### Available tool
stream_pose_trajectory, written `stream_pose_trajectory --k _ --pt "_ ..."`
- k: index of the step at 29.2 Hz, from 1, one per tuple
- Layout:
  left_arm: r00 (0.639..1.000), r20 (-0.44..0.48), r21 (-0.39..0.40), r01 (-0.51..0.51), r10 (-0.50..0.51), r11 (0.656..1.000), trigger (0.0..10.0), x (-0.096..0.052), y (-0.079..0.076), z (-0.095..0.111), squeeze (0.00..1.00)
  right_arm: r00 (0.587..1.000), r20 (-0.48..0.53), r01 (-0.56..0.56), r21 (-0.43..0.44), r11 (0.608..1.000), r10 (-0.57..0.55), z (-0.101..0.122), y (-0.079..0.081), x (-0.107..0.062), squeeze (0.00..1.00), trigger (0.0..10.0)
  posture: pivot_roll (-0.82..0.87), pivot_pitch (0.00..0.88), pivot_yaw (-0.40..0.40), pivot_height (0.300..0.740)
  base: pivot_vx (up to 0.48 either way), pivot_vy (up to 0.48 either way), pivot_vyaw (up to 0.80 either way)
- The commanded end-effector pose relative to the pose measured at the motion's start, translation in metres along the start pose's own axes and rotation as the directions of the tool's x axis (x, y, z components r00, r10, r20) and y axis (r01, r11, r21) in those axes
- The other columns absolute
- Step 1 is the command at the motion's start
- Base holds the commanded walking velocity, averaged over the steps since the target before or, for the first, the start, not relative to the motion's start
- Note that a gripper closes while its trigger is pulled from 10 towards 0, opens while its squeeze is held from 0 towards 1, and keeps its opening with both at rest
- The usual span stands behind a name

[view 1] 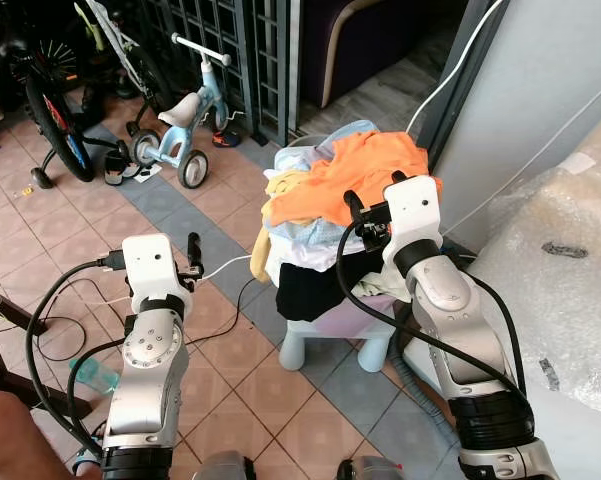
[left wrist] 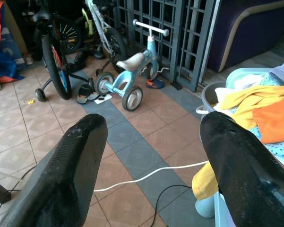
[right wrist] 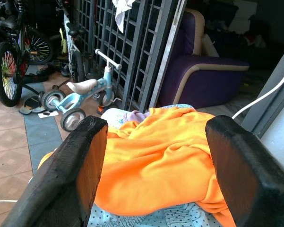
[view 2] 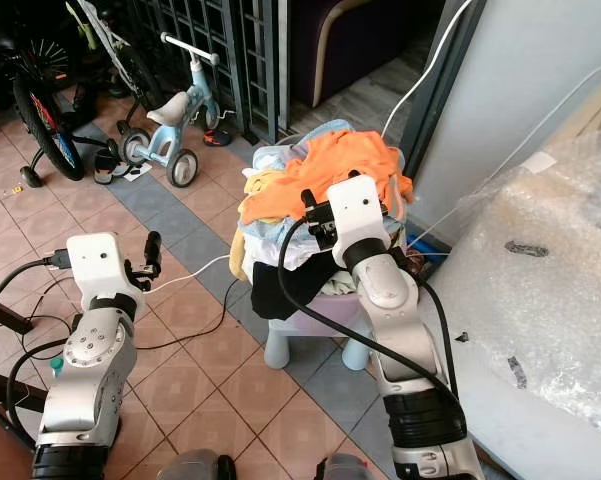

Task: Clothes washing

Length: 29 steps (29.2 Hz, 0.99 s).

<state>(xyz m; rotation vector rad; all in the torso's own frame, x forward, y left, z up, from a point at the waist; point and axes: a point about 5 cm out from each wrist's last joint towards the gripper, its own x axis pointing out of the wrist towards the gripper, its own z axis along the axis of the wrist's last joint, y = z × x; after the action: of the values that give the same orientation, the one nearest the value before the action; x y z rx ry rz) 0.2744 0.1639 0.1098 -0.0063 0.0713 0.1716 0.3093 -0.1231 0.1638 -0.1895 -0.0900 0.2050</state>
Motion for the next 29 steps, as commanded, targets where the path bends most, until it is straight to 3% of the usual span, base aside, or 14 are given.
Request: stream_pose_trajectory --k 1,5,9,13,18,19,20,21,23,26,28,29 --pt "1.0 0.004 0.003 -0.002 0.002 1.0 10.0 0.0 0.002 0.0 0.0 0.999 -0.054 0.001 0.036 0.999 0.001 -0.01 -0.001 -0.003 0.0 10.0 -0.02 0.104 0.005 0.74 0.458 0.0 0.0" --pt "1.0 0.006 0.001 -0.001 0.001 1.0 10.0 0.0 0.002 0.0 0.0 0.996 -0.086 0.015 0.049 0.999 -0.011 -0.02 -0.006 -0.012 0.0 10.0 -0.02 0.107 0.004 0.74 0.461 0.0 0.0" --pt "1.0 0.004 -0.011 0.007 -0.007 1.0 10.0 -0.001 0.002 -0.001 0.0 0.987 -0.159 0.03 0.075 0.997 -0.018 -0.039 -0.009 -0.032 0.0 10.0 -0.03 0.114 0.009 0.74 0.46 0.0 0.0" --pt "1.0 -0.001 -0.007 0.008 -0.008 1.0 10.0 0.0 -0.002 -0.001 0.0 0.977 -0.206 0.057 0.045 0.997 -0.047 -0.05 -0.011 -0.043 0.0 10.0 -0.03 0.121 0.015 0.74 0.219 0.0 0.0" --pt "1.0 -0.005 -0.006 0.01 -0.01 1.0 10.0 -0.001 -0.003 -0.002 0.0 0.976 -0.199 0.085 -0.038 0.996 -0.091 -0.054 -0.009 -0.046 0.0 10.0 -0.03 0.128 0.021 0.74 0.0 0.0 0.0" --pt "1.0 -0.004 -0.005 0.011 -0.011 1.0 10.0 -0.001 -0.003 -0.002 0.0 0.975 -0.201 0.092 -0.034 0.995 -0.097 -0.055 -0.009 -0.047 0.0 10.0 -0.03 0.128 0.02 0.74 0.0 0.0 0.0" --pt "1.0 -0.006 -0.004 0.013 -0.013 1.0 10.0 -0.002 -0.003 -0.002 0.0 0.973 -0.208 0.116 0.046 0.992 -0.104 -0.056 -0.007 -0.047 0.0 10.0 -0.03 0.13 0.019 0.74 0.0 0.0 0.0" --pt "1.0 -0.007 -0.004 0.015 -0.015 1.0 10.0 -0.003 -0.003 -0.003 0.0 0.972 -0.206 0.131 0.063 0.989 -0.115 -0.055 -0.007 -0.047 0.0 10.0 -0.03 0.13 0.019 0.74 0.0 0.0 0.0" --pt "1.0 -0.005 0.005 0.024 -0.024 1.0 10.0 -0.004 -0.002 -0.003 0.0 0.976 -0.212 0.06 0.055 0.997 -0.047 -0.055 -0.004 -0.047 0.0 10.0 -0.02 0.128 0.013 0.74 0.0 0.0 0.0" --pt "0.999 -0.023 0.006 0.042 -0.042 0.999 10.0 -0.006 -0.002 -0.005 0.0 0.942 -0.307 0.134 -0.023 0.991 -0.135 -0.067 -0.013 -0.049 0.0 10.0 -0.02 0.127 0.01 0.74 0.0 0.0 0.0" --pt "0.999 -0.02 0.006 0.041 -0.041 0.999 10.0 -0.006 -0.003 -0.005 0.0 0.93 -0.352 0.121 0.014 0.993 -0.109 -0.075 -0.013 -0.049 0.0 10.0 -0.01 0.126 0.008 0.74 0.0 0.0 0.0" --pt "0.999 -0.018 0.006 0.041 -0.041 0.999 10.0 -0.006 -0.003 -0.005 0.0 0.921 -0.374 0.123 0.026 0.992 -0.105 -0.078 -0.013 -0.048 0.0 0.0 -0.01 0.126 0.006 0.74 0.0 0.0 0.0"
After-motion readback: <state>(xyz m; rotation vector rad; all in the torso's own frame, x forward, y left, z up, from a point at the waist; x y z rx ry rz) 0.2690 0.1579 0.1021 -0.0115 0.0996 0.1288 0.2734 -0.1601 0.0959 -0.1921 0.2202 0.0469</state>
